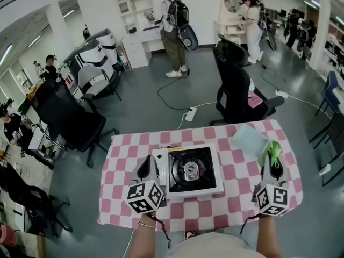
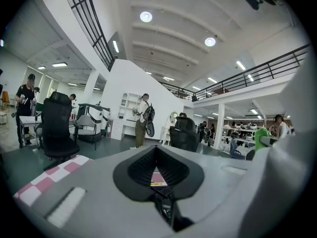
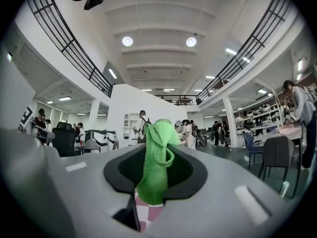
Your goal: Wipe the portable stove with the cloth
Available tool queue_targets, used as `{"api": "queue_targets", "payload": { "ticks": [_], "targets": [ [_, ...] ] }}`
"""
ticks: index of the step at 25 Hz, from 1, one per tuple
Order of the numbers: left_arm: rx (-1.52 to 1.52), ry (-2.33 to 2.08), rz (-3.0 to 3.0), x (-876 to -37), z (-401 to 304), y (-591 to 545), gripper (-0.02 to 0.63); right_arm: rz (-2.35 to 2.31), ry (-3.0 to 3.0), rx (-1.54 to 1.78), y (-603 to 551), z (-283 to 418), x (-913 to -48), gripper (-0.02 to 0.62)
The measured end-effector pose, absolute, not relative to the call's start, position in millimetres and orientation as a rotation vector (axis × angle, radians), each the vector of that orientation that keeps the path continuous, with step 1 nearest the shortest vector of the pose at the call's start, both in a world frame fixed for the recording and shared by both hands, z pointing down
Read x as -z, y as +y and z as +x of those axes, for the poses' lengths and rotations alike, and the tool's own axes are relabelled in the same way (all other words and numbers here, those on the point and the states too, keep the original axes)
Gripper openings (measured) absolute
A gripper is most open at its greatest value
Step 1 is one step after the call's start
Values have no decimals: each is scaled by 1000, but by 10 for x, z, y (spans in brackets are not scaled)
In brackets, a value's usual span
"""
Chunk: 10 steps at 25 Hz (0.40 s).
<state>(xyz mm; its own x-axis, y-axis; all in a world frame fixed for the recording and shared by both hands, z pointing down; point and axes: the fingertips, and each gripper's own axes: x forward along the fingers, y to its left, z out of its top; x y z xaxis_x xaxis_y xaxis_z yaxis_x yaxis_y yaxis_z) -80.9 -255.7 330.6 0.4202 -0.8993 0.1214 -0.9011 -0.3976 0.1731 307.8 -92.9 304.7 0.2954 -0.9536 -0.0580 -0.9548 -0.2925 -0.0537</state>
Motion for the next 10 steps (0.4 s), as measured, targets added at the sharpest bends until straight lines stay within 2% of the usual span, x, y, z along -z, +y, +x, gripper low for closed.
{"api": "queue_targets", "payload": {
  "ticks": [10],
  "targets": [
    [-37,-1550,2459,-3404,-787,-2548,0,-2447,1828,2,-904,3028,-3054,97]
  ]
}}
